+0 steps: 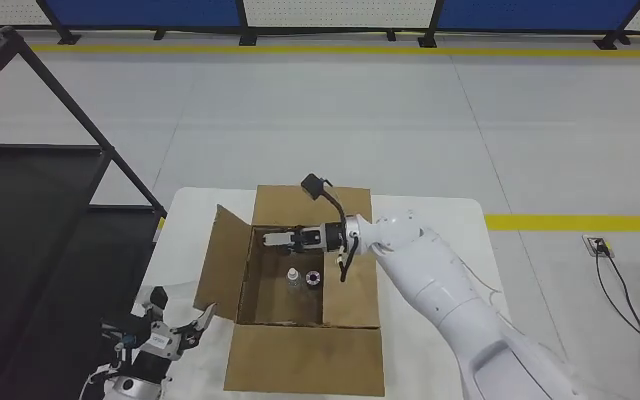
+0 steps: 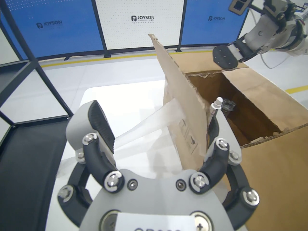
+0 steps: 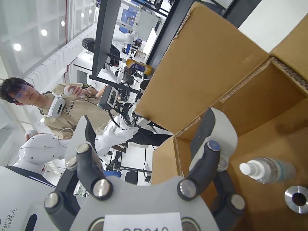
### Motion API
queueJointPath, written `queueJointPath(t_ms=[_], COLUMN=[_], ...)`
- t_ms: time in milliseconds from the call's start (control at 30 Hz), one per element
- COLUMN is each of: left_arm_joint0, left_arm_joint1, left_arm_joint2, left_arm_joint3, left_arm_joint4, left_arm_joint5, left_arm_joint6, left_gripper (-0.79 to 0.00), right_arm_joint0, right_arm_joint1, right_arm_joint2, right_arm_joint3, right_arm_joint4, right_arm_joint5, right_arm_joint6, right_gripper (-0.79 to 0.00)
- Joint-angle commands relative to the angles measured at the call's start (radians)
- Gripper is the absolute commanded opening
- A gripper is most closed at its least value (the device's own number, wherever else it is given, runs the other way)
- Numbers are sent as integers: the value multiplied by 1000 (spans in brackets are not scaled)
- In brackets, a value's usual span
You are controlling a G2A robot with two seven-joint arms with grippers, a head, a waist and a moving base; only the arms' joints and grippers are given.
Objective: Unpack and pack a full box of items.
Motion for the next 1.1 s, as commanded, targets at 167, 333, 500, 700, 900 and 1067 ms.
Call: queueJointPath(t_ms=[167,333,500,700,900,1067], left_arm_joint0=[-13,-38,-70,-86,-72,-32], left_arm_joint1=[-1,-1,-3,-5,-6,-9], left_arm_joint2=[-46,-38,-14,-7,-28,-57], left_arm_joint3=[65,115,165,195,180,127], left_arm_joint4=[-35,-23,10,18,14,-1], left_arm_joint5=[7,3,9,16,25,37], left_arm_joint6=[-47,-93,-134,-141,-133,-96], left_gripper=[0,0,0,0,0,0], right_arm_joint0=[-20,-38,-64,-96,-117,-131], right_arm_joint1=[49,82,114,144,164,177], right_arm_joint2=[44,71,96,117,130,134], right_arm_joint3=[-33,-74,-124,-176,-212,-235], right_arm_joint4=[7,5,0,-1,2,7], right_arm_joint5=[-15,-23,-27,-23,-17,-14], right_arm_joint6=[-15,-23,-28,-23,-17,-14], right_gripper=[0,0,0,0,0,0])
